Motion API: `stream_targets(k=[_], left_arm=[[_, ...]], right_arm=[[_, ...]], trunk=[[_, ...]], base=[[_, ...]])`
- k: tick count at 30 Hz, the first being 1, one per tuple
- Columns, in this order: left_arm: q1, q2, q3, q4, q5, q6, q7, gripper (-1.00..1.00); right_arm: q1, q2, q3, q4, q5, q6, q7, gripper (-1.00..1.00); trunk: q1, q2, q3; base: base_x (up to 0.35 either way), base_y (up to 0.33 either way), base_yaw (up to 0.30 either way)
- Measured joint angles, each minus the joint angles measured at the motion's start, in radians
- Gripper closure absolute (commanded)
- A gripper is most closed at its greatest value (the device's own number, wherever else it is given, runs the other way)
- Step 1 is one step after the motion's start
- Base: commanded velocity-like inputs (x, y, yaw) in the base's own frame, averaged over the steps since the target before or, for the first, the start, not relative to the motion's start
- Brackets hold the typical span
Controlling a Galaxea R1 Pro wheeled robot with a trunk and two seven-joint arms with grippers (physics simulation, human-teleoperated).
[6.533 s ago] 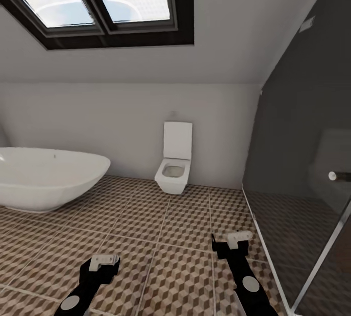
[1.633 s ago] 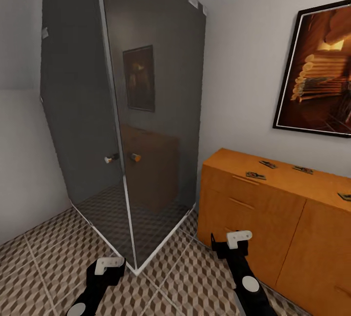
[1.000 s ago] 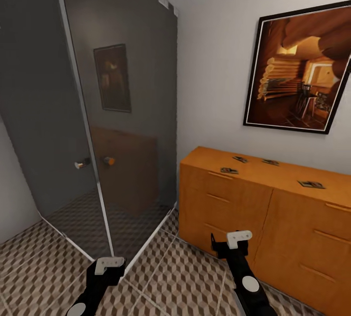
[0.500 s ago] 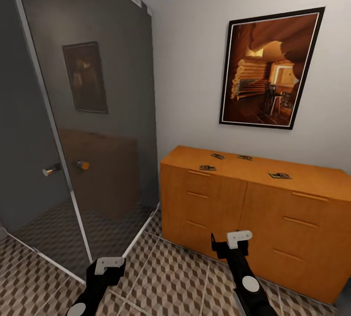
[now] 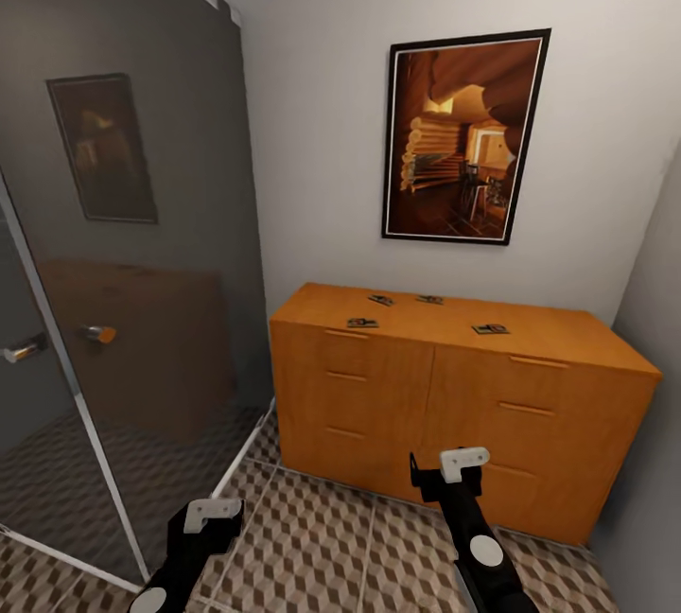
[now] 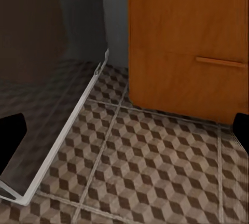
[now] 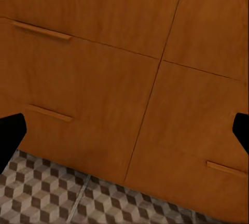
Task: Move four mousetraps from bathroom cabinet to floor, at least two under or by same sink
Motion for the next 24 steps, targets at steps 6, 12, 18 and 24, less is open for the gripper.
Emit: stream_targets(k=[6, 12, 18, 24], left_arm=[[0.0, 0.0, 0.0, 0.0, 0.0, 0.0, 0.0, -1.0], [0.0, 0.0, 0.0, 0.0, 0.0, 0.0, 0.0, -1.0], [0.0, 0.0, 0.0, 0.0, 0.0, 0.0, 0.0, -1.0], [0.0, 0.0, 0.0, 0.0, 0.0, 0.0, 0.0, -1.0]], right_arm=[[0.0, 0.0, 0.0, 0.0, 0.0, 0.0, 0.0, -1.0], [0.0, 0.0, 0.0, 0.0, 0.0, 0.0, 0.0, -1.0], [0.0, 0.0, 0.0, 0.0, 0.0, 0.0, 0.0, -1.0], [0.0, 0.0, 0.0, 0.0, 0.0, 0.0, 0.0, -1.0]], trunk=[[0.0, 0.0, 0.0], [0.0, 0.0, 0.0], [0.0, 0.0, 0.0], [0.0, 0.0, -0.002]], base=[[0.0, 0.0, -0.28], [0.0, 0.0, -0.28], [0.0, 0.0, -0.279], [0.0, 0.0, -0.264]])
